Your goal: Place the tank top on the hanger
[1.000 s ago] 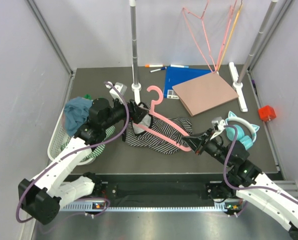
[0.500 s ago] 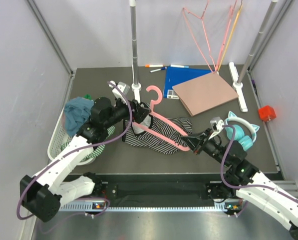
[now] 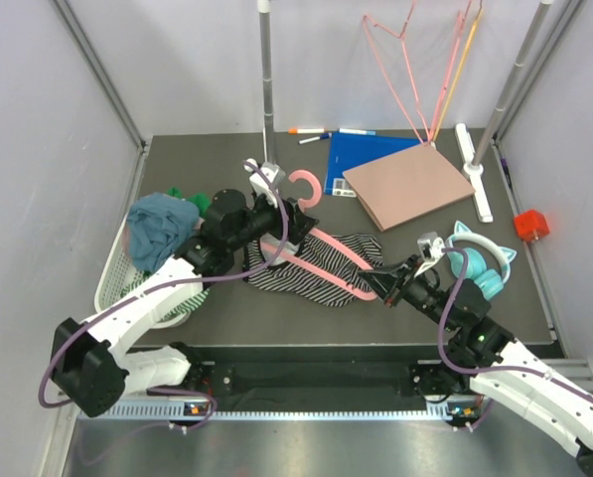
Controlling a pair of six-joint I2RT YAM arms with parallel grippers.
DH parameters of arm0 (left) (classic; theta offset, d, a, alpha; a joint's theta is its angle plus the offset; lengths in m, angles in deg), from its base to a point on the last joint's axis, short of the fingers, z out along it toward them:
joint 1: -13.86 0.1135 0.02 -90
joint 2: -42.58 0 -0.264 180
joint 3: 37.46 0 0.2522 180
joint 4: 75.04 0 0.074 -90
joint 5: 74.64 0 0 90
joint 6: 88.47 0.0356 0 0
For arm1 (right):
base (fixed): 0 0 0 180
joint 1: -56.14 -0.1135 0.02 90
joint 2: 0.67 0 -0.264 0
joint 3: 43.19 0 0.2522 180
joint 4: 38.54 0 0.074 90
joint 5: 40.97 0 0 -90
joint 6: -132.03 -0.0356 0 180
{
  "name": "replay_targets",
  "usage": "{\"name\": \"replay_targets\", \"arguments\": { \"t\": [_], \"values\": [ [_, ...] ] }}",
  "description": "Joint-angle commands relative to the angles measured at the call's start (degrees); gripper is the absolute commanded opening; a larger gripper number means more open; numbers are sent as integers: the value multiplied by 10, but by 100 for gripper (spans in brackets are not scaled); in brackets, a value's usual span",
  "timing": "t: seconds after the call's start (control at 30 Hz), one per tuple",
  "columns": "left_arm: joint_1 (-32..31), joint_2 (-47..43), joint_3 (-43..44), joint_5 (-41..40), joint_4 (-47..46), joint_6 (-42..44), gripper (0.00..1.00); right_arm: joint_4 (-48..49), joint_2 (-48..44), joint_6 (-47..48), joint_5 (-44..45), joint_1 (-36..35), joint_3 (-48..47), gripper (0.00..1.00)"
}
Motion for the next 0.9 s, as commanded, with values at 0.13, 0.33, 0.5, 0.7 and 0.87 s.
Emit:
{"name": "replay_targets", "arguments": {
  "t": [0.13,0.33,0.5,0.7,0.87],
  "values": [
    [-24,23,35,-49,-29,40,54,65,2,-10,-10,-8,5,0],
    [-30,23,26,-84,-14,58,10,73,20,-8,-3,-7,5,0],
    [-35,24,13,-118,-13,86,0,77,52,-12,0,-7,3,9],
    [-43,6,-18,-196,-18,131,0,23,56,0,23,-7,-21,67],
    [-44,-23,-56,-206,-38,137,0,-83,29,21,123,-7,-70,86]
  ]
}}
